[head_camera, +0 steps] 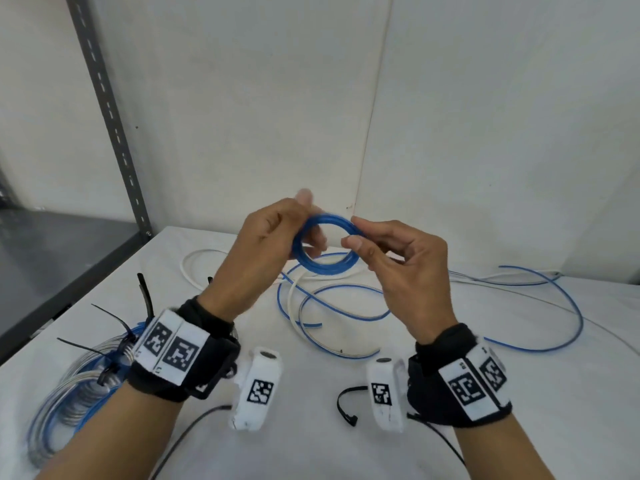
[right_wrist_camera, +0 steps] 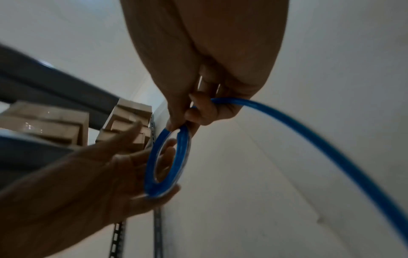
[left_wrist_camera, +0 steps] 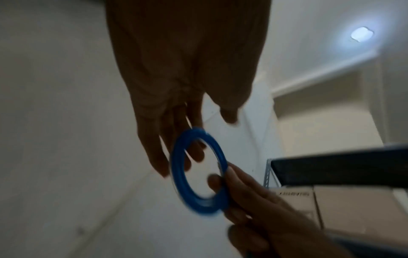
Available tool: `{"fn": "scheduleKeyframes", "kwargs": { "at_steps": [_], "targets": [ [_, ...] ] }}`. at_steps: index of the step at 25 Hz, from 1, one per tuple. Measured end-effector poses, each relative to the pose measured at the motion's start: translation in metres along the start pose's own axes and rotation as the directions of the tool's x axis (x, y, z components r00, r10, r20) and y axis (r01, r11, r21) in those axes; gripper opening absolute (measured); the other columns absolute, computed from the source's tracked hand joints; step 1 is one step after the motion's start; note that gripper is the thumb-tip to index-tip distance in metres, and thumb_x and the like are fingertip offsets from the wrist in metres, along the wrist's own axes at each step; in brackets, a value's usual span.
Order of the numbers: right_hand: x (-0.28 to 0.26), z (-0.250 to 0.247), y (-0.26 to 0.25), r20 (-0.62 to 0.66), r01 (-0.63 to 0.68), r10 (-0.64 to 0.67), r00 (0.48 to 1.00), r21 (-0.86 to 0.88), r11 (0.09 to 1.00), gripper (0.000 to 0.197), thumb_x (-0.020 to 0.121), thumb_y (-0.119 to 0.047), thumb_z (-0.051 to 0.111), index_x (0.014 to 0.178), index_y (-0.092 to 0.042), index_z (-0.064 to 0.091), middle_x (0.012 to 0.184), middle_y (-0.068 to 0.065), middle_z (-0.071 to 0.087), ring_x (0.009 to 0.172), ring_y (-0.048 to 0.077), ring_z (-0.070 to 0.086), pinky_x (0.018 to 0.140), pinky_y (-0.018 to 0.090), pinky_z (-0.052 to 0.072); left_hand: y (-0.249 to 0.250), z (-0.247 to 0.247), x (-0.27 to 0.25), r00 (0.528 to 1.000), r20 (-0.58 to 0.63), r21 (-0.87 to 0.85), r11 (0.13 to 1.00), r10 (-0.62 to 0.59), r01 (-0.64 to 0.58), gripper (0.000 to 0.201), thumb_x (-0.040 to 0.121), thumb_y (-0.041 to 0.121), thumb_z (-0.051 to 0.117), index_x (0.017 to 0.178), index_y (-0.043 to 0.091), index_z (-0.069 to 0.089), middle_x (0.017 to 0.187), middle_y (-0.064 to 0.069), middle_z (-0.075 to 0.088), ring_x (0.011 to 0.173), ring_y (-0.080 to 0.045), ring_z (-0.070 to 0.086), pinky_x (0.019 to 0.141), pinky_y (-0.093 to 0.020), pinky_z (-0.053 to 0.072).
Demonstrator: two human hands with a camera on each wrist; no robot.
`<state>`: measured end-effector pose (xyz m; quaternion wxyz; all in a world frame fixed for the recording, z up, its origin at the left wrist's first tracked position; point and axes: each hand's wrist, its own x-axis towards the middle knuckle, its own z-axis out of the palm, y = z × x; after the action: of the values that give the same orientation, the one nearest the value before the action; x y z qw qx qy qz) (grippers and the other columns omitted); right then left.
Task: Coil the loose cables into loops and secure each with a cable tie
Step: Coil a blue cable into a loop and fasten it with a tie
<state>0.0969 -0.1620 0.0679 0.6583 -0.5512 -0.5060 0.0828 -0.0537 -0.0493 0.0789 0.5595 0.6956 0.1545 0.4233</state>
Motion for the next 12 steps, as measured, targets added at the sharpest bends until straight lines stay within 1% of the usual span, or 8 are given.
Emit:
{"fn": "scheduleKeyframes", "kwargs": {
  "at_steps": [1, 2, 3, 5, 7, 8, 10, 12],
  "targets": [
    [0.001, -0.006, 0.002, 0.032, 0.015, -0.012, 0.999, -0.078, 0.997, 0.018, 0.085, -0.019, 0.081, 0.102, -0.024, 0.079, 0.088, -0.012, 0.078, 0.081, 0.012, 0.070, 0.068, 0.026, 0.055, 0.002, -0.006, -0.001, 0.997, 0.061, 0.177, 0.982, 0.048, -0.058, 0.030, 0.096, 0.038, 0.061, 0.099, 0.012, 0.075, 0.082, 0.002, 0.074, 0.080, -0.016, 0.073, 0.081, -0.033, 0.061],
    [0.002, -0.010, 0.004, 0.073, 0.028, -0.019, 0.997, -0.129, 0.991, 0.018, 0.085, -0.018, 0.081, 0.102, -0.023, 0.079, 0.088, -0.014, 0.077, 0.080, 0.006, 0.069, 0.069, 0.021, 0.052, 0.004, -0.011, -0.001, 0.992, 0.106, 0.305, 0.948, 0.064, -0.094, 0.026, 0.091, 0.035, 0.069, 0.105, 0.015, 0.077, 0.087, 0.002, 0.078, 0.085, -0.014, 0.075, 0.083, -0.031, 0.061],
    [0.003, -0.013, 0.005, 0.116, 0.039, -0.022, 0.993, -0.154, 0.987, 0.018, 0.086, -0.017, 0.080, 0.103, -0.021, 0.080, 0.088, -0.016, 0.077, 0.080, 0.003, 0.067, 0.069, 0.015, 0.048, 0.005, -0.015, -0.001, 0.990, 0.128, 0.375, 0.922, 0.052, -0.097, 0.022, 0.088, 0.030, 0.074, 0.105, 0.017, 0.078, 0.086, 0.001, 0.079, 0.084, -0.014, 0.076, 0.083, -0.031, 0.061],
    [0.004, -0.012, 0.006, 0.175, 0.051, -0.021, 0.984, -0.171, 0.984, 0.018, 0.087, -0.015, 0.079, 0.104, -0.017, 0.080, 0.089, -0.017, 0.076, 0.081, -0.001, 0.066, 0.070, 0.010, 0.045, 0.008, -0.020, -0.002, 0.990, 0.136, 0.394, 0.919, -0.023, -0.033, 0.014, 0.085, 0.022, 0.079, 0.099, 0.017, 0.080, 0.081, -0.002, 0.079, 0.080, -0.018, 0.077, 0.079, -0.035, 0.063],
    [0.003, -0.011, 0.008, 0.193, 0.061, -0.027, 0.981, -0.176, 0.982, 0.018, 0.087, -0.014, 0.079, 0.105, -0.016, 0.080, 0.090, -0.016, 0.076, 0.083, -0.003, 0.066, 0.070, 0.009, 0.045, 0.008, -0.021, -0.002, 0.986, 0.141, 0.380, 0.924, -0.086, 0.026, 0.012, 0.084, 0.019, 0.081, 0.096, 0.015, 0.080, 0.079, -0.005, 0.079, 0.080, -0.021, 0.077, 0.078, -0.039, 0.064],
    [0.003, -0.010, 0.008, 0.190, 0.062, -0.030, 0.981, -0.166, 0.984, 0.017, 0.088, -0.015, 0.078, 0.105, -0.016, 0.080, 0.090, -0.015, 0.077, 0.084, -0.002, 0.067, 0.071, 0.010, 0.046, 0.009, -0.023, -0.002, 0.985, 0.143, 0.373, 0.927, -0.092, 0.033, 0.013, 0.083, 0.019, 0.081, 0.095, 0.014, 0.080, 0.079, -0.005, 0.079, 0.080, -0.022, 0.077, 0.078, -0.039, 0.064],
    [0.002, -0.009, 0.006, 0.150, 0.053, -0.038, 0.988, -0.100, 0.994, 0.016, 0.090, -0.015, 0.074, 0.106, -0.018, 0.079, 0.091, -0.011, 0.078, 0.088, 0.002, 0.070, 0.072, 0.013, 0.049, 0.010, -0.023, -0.003, 0.988, 0.139, 0.320, 0.947, -0.062, 0.014, 0.022, 0.080, 0.026, 0.081, 0.095, 0.012, 0.080, 0.080, -0.007, 0.078, 0.080, -0.023, 0.078, 0.077, -0.039, 0.064],
    [0.001, -0.006, 0.005, 0.087, 0.006, -0.007, 0.996, 0.008, 1.000, 0.012, 0.094, -0.018, 0.070, 0.105, -0.020, 0.075, 0.089, -0.005, 0.079, 0.085, 0.006, 0.070, 0.069, 0.017, 0.050, 0.011, -0.023, -0.003, 0.994, 0.100, 0.255, 0.967, -0.033, 0.006, 0.029, 0.077, 0.031, 0.079, 0.096, 0.009, 0.079, 0.081, -0.011, 0.078, 0.081, -0.026, 0.077, 0.077, -0.040, 0.064]
  ]
}}
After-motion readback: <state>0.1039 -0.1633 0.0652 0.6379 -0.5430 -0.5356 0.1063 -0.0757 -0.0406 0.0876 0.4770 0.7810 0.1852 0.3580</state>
